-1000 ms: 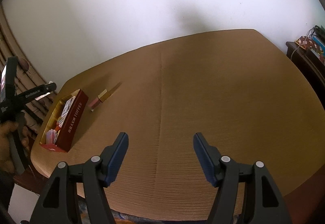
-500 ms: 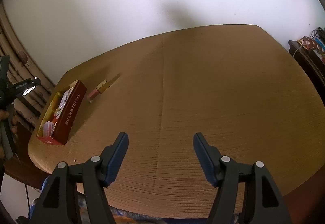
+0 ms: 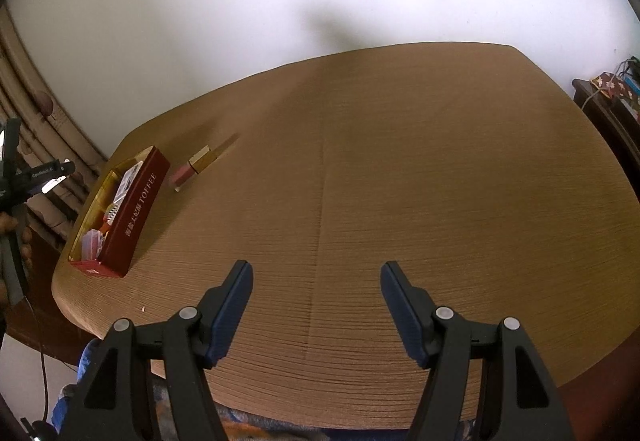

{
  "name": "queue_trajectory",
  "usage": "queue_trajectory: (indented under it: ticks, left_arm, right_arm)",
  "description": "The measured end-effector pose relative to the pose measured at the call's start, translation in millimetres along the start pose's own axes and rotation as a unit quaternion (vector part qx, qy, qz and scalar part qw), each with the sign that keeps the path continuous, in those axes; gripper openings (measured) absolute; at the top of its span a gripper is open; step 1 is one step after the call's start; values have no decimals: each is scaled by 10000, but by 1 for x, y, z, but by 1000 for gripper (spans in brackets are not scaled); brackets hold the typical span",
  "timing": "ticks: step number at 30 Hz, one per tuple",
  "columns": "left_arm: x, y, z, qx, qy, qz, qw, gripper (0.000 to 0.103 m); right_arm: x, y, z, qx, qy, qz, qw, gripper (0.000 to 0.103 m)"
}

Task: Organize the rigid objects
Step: 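Carry the ribbed silver tin with the left tool over the tray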

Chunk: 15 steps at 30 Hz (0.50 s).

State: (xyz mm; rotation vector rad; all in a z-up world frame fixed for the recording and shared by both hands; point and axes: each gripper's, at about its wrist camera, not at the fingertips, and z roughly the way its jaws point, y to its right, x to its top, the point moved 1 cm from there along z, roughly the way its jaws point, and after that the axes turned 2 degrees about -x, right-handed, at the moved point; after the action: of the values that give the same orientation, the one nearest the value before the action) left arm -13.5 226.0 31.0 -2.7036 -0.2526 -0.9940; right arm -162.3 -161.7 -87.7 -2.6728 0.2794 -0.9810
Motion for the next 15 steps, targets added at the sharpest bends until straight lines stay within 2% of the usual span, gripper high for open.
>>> queue_trajectory:
  ticks: [15]
  left_arm:
    - [3, -12, 22, 103, -246, 42, 9996, 81]
  right_arm:
    - [-2, 2, 6, -9, -124, 7, 9999, 68]
